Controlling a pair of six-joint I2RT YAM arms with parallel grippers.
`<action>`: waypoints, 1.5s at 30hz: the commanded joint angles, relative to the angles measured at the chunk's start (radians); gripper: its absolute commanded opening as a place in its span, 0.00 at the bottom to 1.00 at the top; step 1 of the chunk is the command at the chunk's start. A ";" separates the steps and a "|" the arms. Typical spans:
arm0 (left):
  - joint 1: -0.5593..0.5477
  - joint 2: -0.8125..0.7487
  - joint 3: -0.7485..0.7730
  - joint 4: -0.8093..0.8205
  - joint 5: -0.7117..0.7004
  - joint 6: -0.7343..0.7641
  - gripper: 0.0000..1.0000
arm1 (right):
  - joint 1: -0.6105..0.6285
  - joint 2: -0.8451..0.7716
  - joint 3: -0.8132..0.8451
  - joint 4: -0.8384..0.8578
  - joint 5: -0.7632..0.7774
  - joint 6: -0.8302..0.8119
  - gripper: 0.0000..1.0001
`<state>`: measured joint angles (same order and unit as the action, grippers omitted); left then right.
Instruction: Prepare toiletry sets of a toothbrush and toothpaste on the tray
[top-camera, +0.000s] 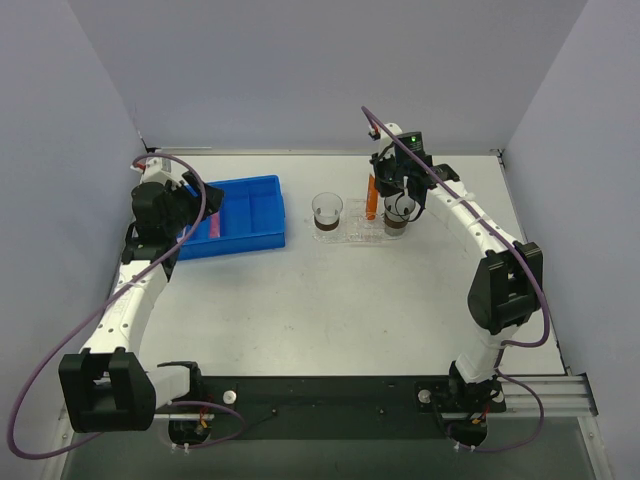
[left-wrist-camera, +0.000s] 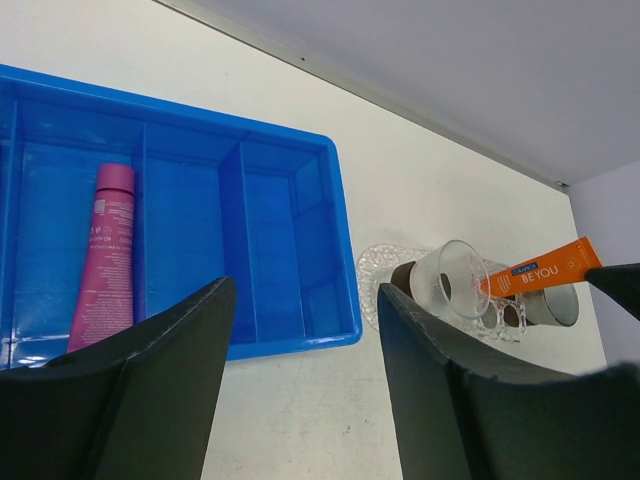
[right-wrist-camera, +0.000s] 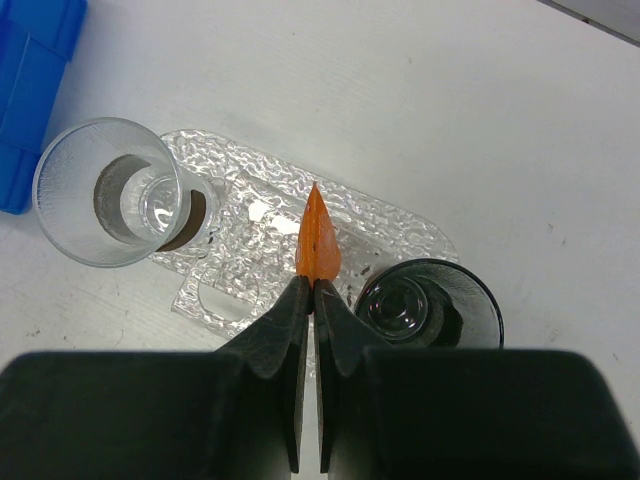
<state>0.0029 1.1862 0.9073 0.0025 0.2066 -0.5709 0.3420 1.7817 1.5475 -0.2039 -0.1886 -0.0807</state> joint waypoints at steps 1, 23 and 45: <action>0.019 0.004 0.021 0.021 0.019 0.006 0.69 | 0.006 -0.001 0.003 0.052 0.012 -0.014 0.00; 0.029 -0.011 -0.002 0.024 0.027 0.002 0.69 | 0.014 0.001 -0.012 0.054 0.014 -0.001 0.32; 0.034 -0.020 0.019 -0.090 -0.061 0.118 0.69 | 0.126 0.082 0.123 -0.104 0.052 -0.114 0.52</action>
<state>0.0292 1.1877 0.8886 -0.0605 0.1867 -0.4999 0.4465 1.8465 1.6108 -0.2642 -0.1833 -0.1665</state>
